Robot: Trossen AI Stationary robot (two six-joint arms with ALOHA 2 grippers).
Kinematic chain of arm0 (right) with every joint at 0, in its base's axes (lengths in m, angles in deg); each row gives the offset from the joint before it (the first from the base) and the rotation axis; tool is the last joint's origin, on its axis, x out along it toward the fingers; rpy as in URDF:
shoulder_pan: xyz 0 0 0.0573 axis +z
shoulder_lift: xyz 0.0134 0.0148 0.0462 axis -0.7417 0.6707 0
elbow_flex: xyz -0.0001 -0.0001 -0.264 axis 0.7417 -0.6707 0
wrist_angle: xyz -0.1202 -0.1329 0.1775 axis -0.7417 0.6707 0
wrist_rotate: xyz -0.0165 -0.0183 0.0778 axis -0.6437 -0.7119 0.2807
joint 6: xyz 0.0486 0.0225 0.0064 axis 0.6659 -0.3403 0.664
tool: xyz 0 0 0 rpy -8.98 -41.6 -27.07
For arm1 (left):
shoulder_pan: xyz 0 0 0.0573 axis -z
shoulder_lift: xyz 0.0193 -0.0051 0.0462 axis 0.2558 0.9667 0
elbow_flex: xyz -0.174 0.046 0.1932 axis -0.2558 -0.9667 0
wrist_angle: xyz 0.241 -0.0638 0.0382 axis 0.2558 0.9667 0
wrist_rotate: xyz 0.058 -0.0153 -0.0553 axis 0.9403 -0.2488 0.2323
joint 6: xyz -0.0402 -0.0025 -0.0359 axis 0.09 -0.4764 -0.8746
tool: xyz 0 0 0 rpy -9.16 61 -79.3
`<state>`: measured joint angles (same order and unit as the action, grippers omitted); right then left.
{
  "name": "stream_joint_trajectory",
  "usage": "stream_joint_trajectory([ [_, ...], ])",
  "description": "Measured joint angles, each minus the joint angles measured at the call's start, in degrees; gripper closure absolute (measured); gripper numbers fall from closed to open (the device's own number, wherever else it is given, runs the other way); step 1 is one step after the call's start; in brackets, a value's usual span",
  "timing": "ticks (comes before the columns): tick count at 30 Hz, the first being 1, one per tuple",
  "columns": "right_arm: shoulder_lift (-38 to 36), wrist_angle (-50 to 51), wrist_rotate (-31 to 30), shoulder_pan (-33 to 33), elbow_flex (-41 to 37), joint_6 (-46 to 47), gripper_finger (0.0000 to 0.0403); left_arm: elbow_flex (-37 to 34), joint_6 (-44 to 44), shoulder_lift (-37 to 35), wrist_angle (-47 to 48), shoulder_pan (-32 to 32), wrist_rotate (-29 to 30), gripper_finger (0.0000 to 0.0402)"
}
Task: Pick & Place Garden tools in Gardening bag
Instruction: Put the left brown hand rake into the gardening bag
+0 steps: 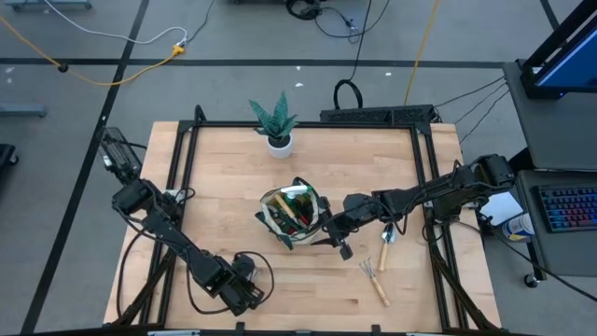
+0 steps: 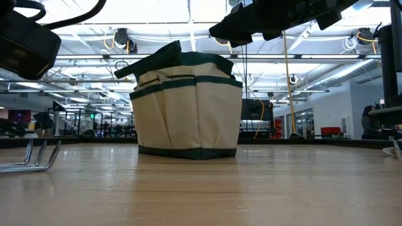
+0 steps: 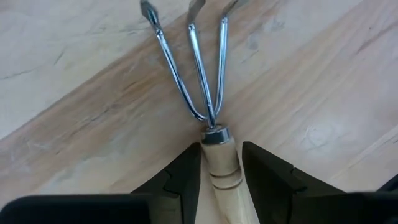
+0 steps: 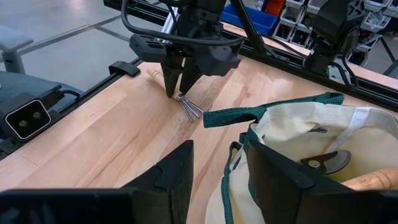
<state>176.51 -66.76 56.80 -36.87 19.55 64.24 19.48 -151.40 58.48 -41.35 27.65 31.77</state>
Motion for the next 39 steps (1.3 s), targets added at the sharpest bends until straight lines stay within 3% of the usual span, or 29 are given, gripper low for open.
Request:
stream_joint_trajectory([
  [9,0.00,0.00,0.00,0.00,0.00,-0.04,0.0259,-0.04,3.97,0.13,-0.22,-0.26,-0.06,0.0277],
  [16,0.00,0.01,0.00,0.00,0.00,-0.02,0.0259,-0.09,8.94,0.17,-0.39,-1.66,-1.69,0.0342],
  [21,0.00,0.00,0.17,0.00,0.00,-0.78,0.0259,-0.25,13.56,-0.44,-1.65,-2.30,-2.42,0.0343],
  [28,0.00,-0.06,0.04,1.48,0.00,-17.92,0.0259,-0.35,21.13,-4.47,-5.53,-4.97,4.22,0.0342],
  [34,0.02,-0.56,0.04,4.38,-0.02,-29.65,0.0259,-0.26,32.34,-7.57,-12.92,-9.28,2.49,0.0338],
  [39,0.02,-0.55,0.03,6.49,-0.02,-36.81,0.0259,-0.28,39.31,-8.08,-21.73,-13.38,-5.40,0.0337],
])
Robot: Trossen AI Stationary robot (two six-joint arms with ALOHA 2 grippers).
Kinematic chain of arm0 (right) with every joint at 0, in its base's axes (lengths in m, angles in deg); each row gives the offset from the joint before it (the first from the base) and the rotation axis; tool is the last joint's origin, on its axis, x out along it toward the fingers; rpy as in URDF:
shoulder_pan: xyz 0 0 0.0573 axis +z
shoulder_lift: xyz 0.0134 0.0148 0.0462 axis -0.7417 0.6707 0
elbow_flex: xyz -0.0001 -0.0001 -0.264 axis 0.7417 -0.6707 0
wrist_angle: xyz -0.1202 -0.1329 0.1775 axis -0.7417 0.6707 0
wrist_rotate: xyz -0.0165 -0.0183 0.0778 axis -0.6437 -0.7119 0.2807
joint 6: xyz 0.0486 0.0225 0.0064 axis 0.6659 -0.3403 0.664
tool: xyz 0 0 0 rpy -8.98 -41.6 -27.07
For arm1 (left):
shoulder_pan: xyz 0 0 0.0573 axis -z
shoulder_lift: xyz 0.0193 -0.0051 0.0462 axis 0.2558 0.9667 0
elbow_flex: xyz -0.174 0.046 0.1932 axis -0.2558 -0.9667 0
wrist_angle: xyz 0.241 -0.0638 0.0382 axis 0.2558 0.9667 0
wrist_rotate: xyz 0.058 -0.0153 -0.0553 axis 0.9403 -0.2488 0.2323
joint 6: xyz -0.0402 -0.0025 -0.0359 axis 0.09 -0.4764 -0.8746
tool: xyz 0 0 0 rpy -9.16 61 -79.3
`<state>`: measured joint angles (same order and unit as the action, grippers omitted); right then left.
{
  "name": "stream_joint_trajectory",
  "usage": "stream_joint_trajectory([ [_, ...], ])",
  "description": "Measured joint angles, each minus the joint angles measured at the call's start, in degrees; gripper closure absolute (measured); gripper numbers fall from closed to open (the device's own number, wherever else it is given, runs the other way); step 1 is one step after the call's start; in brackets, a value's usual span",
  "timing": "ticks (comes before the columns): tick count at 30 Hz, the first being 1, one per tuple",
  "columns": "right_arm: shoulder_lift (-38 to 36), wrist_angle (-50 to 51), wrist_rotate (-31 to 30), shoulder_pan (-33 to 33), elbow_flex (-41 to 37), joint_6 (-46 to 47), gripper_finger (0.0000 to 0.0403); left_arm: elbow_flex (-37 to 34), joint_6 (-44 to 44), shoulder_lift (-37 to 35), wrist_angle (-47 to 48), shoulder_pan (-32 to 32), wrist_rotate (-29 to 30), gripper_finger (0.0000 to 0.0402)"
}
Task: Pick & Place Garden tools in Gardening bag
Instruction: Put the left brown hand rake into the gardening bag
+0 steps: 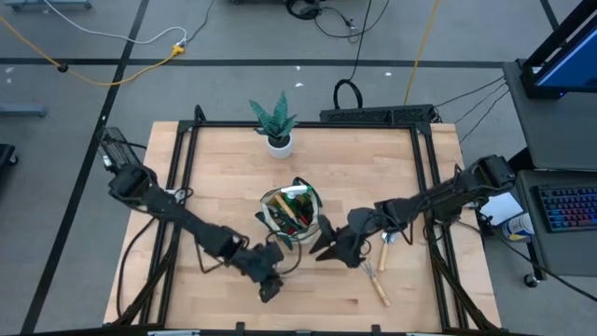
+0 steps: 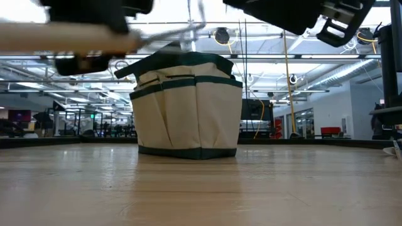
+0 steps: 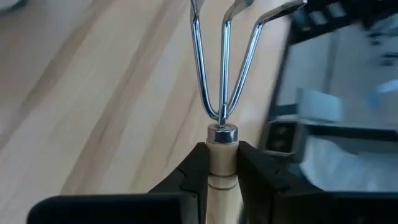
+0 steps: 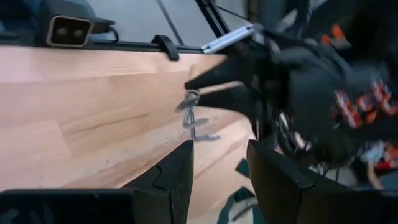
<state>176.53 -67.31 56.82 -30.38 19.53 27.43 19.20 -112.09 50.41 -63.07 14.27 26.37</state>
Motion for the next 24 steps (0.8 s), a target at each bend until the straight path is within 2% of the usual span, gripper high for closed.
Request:
stream_joint_trajectory([
  [4,0.00,0.00,0.02,1.43,0.00,-2.79,0.0259,0.00,3.28,-0.01,-5.22,-4.00,-5.43,0.0336],
  [12,0.00,-0.03,-0.40,2.85,0.00,-1.05,0.0259,0.02,4.01,-0.01,-11.72,-9.55,-13.63,0.0335],
  [15,0.00,-0.03,-0.46,2.89,0.00,-1.14,0.0259,0.02,3.94,-0.01,-11.91,-10.30,-15.25,0.0335],
  [20,0.04,0.09,-6.47,2.90,0.00,-3.66,0.0259,0.04,4.76,-0.05,-11.70,-10.87,-16.80,0.0335],
  [24,0.04,0.20,-7.62,2.89,0.00,-3.93,0.0259,0.07,6.84,-0.06,-12.63,-11.17,-16.86,0.0335],
])
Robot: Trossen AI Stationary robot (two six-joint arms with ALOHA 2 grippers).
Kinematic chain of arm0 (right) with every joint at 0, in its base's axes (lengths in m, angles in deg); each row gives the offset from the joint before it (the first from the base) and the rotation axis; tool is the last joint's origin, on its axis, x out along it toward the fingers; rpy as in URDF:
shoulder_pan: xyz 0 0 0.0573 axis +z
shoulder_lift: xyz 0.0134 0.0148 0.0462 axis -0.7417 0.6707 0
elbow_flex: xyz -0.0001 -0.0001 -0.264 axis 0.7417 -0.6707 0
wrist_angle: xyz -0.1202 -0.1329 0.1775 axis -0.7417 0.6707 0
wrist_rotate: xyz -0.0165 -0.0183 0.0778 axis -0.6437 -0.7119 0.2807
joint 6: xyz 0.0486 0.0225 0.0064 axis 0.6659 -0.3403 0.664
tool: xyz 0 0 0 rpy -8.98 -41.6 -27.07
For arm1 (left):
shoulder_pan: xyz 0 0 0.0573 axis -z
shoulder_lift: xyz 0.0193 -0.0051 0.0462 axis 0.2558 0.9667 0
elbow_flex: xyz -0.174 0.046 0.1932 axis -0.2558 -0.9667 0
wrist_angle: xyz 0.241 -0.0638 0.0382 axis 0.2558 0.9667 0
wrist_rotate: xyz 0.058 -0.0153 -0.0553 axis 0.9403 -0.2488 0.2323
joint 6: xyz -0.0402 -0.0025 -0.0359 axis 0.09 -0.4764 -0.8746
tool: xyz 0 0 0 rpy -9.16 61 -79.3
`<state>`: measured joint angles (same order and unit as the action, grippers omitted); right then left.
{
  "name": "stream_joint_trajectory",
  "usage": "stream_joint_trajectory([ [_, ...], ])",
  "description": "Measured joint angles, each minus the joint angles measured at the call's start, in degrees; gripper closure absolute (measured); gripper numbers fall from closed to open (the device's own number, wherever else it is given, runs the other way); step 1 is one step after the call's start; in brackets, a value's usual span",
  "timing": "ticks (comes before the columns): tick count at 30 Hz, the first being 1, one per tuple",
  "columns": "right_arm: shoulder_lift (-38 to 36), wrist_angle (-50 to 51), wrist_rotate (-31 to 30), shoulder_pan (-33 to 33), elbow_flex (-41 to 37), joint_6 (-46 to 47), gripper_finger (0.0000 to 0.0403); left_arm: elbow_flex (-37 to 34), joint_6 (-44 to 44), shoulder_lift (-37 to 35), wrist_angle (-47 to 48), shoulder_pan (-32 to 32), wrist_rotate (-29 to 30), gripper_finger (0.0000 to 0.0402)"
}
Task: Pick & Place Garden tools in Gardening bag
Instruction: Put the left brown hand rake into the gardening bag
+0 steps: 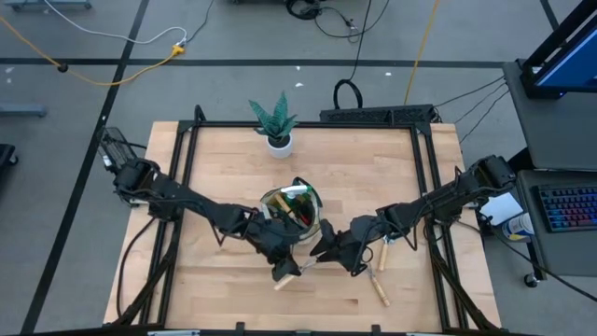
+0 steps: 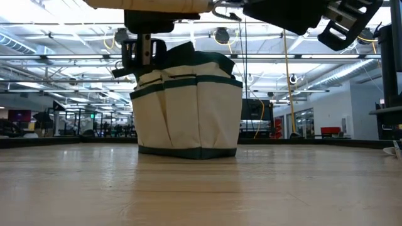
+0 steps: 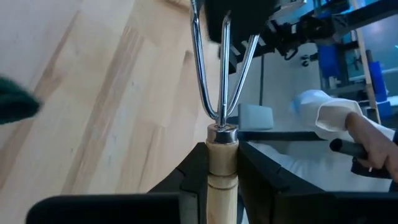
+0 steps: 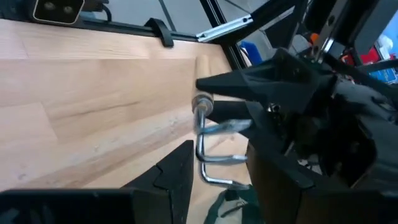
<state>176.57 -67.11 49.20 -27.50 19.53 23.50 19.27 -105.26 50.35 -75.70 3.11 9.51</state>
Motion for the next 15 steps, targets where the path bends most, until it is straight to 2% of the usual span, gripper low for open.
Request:
stream_joint_trajectory([
  [2,0.00,0.00,-0.60,-0.05,0.00,-0.51,0.0259,0.04,1.04,0.00,-0.73,0.00,-0.04,0.0335],
  [4,-0.04,0.13,-3.89,-0.01,0.00,-0.84,0.0259,0.04,1.38,-0.02,-0.60,0.01,0.03,0.0334],
  [10,-3.54,7.26,-24.19,3.21,0.01,-1.11,0.0259,0.04,0.42,-0.02,-0.45,0.63,-0.01,0.0334],
  [12,-4.82,8.66,-26.93,5.22,0.00,-1.46,0.0259,0.04,-0.79,-0.02,-0.47,0.68,-0.05,0.0334],
  [15,-7.05,10.42,-26.71,8.50,0.00,-0.98,0.0259,0.04,-1.59,-0.02,-0.43,0.25,1.71,0.0334],
])
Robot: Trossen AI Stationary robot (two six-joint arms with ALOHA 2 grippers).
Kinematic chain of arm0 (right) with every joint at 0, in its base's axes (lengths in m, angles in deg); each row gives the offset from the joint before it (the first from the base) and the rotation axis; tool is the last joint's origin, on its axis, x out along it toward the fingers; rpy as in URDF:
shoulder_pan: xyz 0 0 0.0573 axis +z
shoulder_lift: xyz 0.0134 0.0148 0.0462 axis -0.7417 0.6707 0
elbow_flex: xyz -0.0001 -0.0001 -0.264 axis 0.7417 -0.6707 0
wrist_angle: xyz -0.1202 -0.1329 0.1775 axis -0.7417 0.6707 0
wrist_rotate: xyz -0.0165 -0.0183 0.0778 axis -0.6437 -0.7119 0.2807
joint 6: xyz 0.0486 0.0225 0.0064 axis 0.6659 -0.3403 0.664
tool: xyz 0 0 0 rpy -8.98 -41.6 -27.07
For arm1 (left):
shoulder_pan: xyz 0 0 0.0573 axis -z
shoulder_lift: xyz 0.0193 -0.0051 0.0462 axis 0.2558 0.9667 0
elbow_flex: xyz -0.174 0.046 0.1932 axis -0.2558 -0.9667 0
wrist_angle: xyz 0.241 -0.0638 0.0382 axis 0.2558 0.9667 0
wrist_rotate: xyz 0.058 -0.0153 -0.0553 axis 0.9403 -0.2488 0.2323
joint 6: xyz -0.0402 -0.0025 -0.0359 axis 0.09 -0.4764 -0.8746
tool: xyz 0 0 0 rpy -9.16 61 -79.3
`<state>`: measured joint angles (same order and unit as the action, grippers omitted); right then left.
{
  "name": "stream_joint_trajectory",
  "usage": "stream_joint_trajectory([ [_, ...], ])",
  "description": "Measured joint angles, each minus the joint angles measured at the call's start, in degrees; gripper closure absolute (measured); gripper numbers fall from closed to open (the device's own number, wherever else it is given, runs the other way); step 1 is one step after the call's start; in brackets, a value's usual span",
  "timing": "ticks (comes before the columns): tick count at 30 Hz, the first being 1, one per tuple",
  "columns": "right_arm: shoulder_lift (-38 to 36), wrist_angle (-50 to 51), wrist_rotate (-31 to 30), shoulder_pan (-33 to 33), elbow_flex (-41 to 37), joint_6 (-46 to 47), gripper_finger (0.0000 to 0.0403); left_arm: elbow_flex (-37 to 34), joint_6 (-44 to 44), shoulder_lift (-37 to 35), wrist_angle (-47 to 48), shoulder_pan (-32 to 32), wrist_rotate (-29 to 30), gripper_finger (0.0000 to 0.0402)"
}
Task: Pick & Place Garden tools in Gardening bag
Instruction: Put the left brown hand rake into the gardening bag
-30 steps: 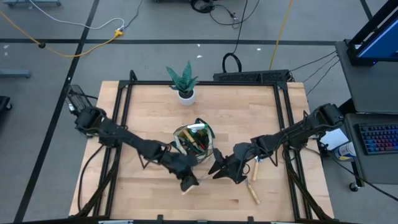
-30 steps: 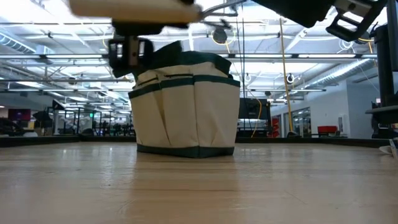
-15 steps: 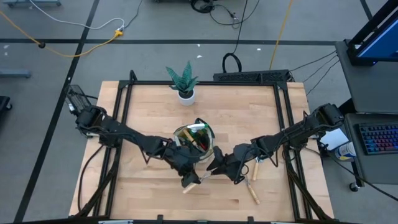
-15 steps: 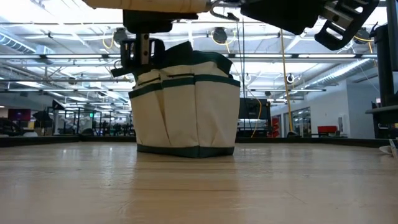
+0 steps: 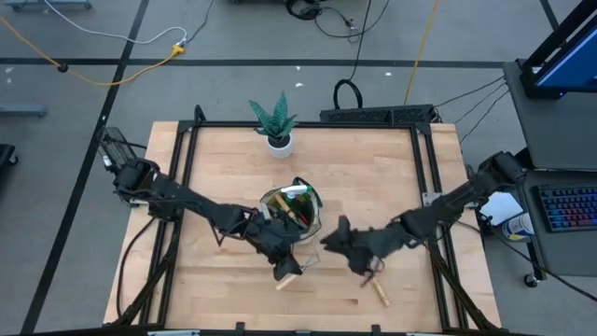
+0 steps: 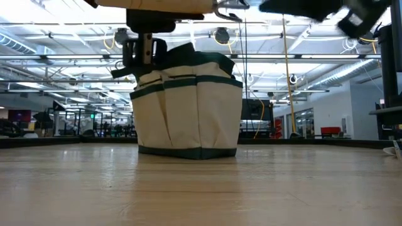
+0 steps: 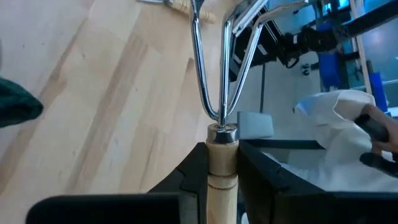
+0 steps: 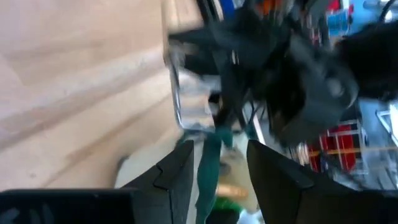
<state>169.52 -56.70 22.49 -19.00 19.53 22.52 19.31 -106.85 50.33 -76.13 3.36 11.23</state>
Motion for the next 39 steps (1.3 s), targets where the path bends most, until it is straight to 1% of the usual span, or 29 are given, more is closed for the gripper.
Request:
stream_joint_trajectory([
  [4,-0.53,-0.51,0.34,3.43,0.00,-1.21,0.0259,0.00,0.58,0.00,-0.36,-0.89,0.09,0.0334],
  [8,1.04,-3.20,8.90,4.13,0.06,-2.21,0.0259,0.00,1.01,-0.02,-3.21,-1.93,0.24,0.0334],
  [10,2.49,-3.52,7.81,3.71,0.04,-2.69,0.0259,0.00,1.23,-0.03,-3.92,-2.34,0.22,0.0334],
  [14,4.33,-6.65,2.66,2.81,0.00,-7.56,0.0259,0.03,-0.14,-0.04,-4.61,-2.56,-0.17,0.0334],
  [18,4.65,-7.56,2.81,2.12,0.00,-10.70,0.0259,0.04,-1.49,-0.04,-3.66,-2.62,-0.25,0.0334],
  [26,4.58,-6.38,2.77,0.42,0.04,-7.77,0.0260,0.03,-2.64,-0.03,-4.09,-3.25,-0.20,0.0334],
  [29,4.58,-6.58,2.77,0.11,0.04,-8.09,0.0273,0.02,-2.69,-0.02,-4.28,-3.37,-0.21,0.0334],
  [36,4.56,-6.34,2.97,-0.22,0.09,-7.87,0.0338,-0.04,-3.12,0.07,-6.15,-3.54,-1.31,0.0334],
  [39,4.54,-6.32,2.44,-0.24,0.09,-7.88,0.0347,-0.07,-4.15,0.07,-7.46,-3.81,-1.51,0.0334],
])
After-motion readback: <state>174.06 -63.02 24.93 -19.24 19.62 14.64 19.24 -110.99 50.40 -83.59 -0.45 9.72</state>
